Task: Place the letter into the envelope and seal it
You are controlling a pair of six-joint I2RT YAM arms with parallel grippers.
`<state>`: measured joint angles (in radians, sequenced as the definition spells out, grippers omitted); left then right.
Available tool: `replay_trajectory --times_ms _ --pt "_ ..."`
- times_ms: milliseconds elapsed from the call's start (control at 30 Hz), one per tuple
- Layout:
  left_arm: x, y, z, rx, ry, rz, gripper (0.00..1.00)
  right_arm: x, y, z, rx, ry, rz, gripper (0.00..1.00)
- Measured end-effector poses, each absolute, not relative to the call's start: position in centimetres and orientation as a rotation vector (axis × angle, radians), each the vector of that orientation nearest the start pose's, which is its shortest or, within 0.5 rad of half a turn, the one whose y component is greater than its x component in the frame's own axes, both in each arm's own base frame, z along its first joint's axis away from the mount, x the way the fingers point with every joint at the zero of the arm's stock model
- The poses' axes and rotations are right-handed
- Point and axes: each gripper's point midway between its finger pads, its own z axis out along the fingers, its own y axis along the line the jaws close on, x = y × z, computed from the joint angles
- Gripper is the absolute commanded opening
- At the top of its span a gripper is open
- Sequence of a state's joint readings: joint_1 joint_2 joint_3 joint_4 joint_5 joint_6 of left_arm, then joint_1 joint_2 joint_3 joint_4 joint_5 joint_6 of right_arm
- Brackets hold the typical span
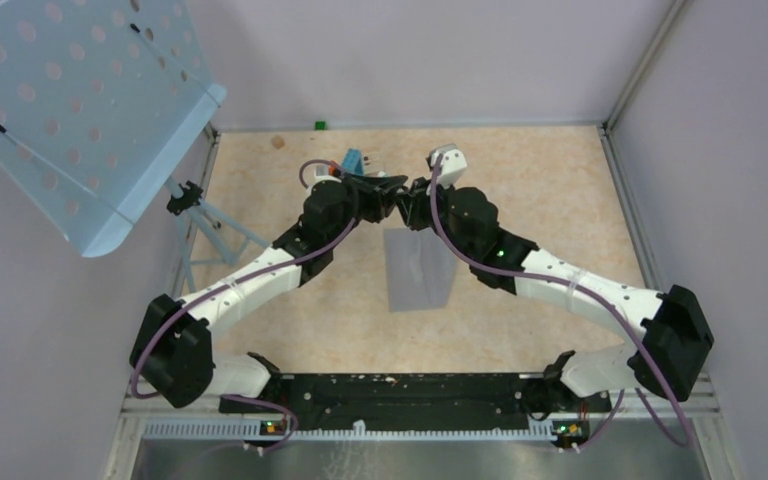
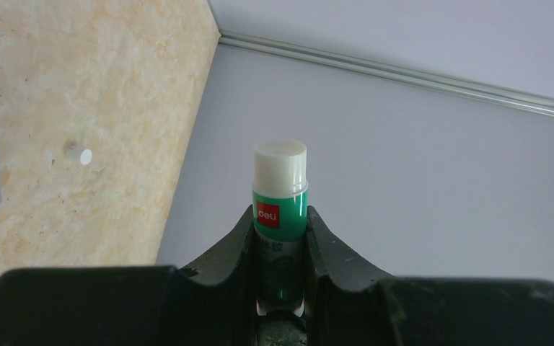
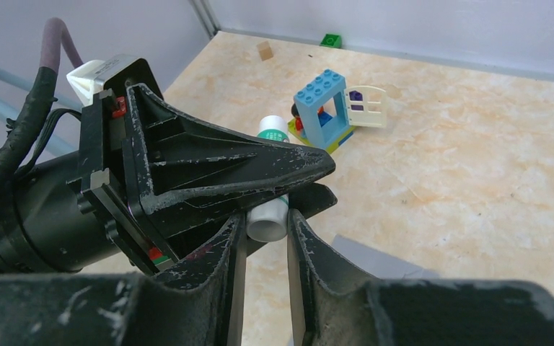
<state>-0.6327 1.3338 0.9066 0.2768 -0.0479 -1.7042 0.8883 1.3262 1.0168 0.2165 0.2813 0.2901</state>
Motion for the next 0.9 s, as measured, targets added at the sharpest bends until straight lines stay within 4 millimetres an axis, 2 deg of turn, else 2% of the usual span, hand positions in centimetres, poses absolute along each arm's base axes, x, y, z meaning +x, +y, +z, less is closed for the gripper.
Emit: replay_trajectory --times_ms 233,367,433,767,900 --pt "34.78 -29.55 29.16 -1.082 1.73 -1.599 0.07 31.23 32.46 29.03 -0.284 1.675 0.654 0.0" --pt "34.8 -29.54 29.23 -1.081 1.727 -1.601 0.13 31.26 32.44 29.09 -0.282 1.673 0.653 0.0" --pt "34.81 -29.54 29.3 -1.08 1.724 -1.603 0.19 31.29 32.44 29.15 -0.279 1.67 0.653 0.0" --pt "34.5 -29.88 29.3 -1.059 1.739 -1.609 0.61 31.5 32.06 29.19 -0.259 1.667 0.637 0.0" --pt "34.48 -29.9 29.35 -1.041 1.743 -1.604 0.73 31.27 31.56 28.88 -0.254 1.677 0.626 0.0"
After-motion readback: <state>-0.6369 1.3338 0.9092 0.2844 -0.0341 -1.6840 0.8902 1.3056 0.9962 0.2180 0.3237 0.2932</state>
